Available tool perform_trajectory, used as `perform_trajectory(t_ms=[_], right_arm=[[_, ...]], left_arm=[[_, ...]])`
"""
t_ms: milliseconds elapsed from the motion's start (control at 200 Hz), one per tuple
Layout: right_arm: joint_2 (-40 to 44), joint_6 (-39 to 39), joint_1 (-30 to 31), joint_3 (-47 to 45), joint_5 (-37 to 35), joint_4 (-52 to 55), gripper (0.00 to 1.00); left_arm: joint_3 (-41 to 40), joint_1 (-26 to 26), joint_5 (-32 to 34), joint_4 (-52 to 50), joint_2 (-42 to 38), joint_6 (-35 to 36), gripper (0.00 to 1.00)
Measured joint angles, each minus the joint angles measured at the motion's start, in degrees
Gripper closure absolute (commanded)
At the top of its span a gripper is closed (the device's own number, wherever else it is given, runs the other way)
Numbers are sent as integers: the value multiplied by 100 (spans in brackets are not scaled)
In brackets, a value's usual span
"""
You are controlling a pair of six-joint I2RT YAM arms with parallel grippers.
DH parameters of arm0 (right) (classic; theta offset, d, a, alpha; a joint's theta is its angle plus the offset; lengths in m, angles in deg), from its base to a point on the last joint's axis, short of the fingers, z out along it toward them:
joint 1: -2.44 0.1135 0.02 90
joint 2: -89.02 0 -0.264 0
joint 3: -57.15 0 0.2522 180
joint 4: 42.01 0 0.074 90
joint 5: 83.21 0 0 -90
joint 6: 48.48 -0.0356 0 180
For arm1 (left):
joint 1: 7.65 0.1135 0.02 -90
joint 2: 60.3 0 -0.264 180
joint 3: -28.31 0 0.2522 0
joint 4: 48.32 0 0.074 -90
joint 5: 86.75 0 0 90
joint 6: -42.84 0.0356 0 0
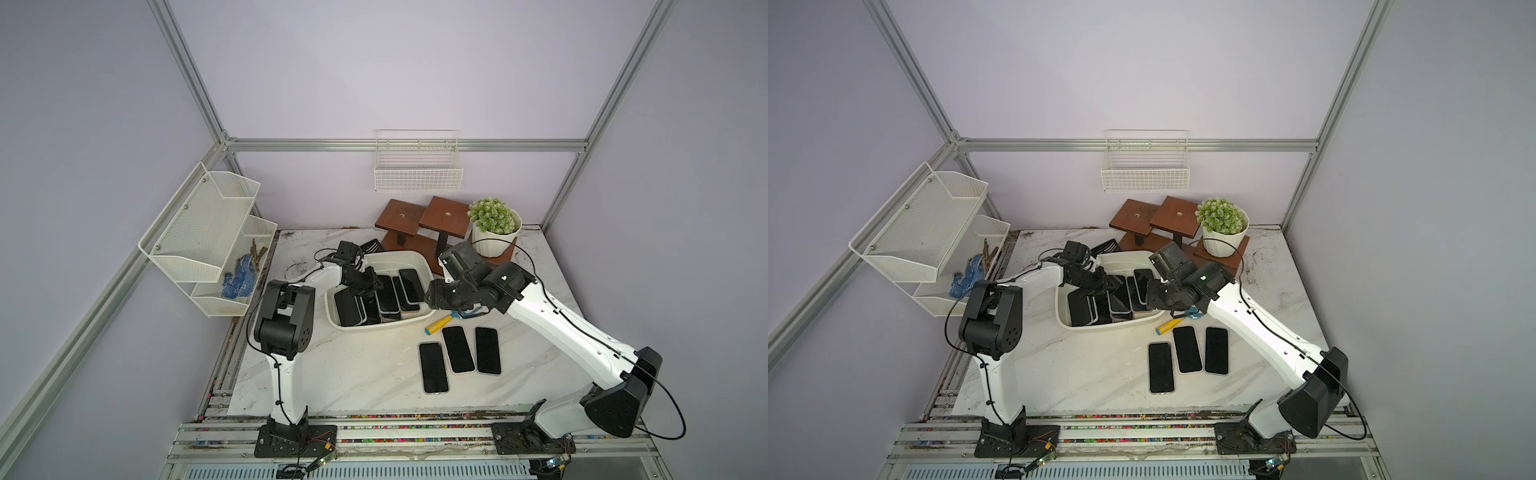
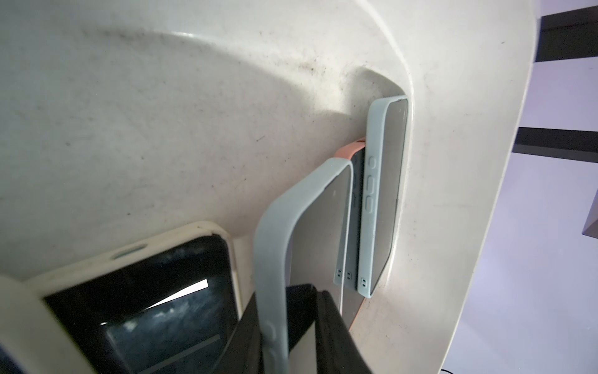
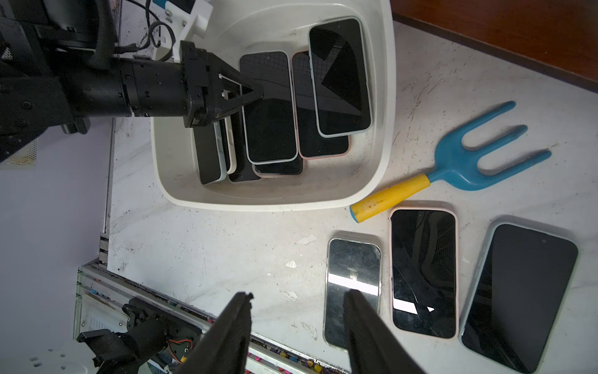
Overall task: Take the phone out of the storage box
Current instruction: Pick up the phone from the storage box.
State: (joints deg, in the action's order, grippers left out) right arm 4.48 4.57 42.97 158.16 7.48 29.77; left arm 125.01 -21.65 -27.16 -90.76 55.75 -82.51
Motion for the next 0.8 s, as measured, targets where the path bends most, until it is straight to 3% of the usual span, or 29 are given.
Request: perform_trajectory(t_ms=[800], right_arm=[[74, 37, -4, -221, 72, -428, 51]], left_arm=[[-1115, 509, -951, 254, -2028, -310, 100]])
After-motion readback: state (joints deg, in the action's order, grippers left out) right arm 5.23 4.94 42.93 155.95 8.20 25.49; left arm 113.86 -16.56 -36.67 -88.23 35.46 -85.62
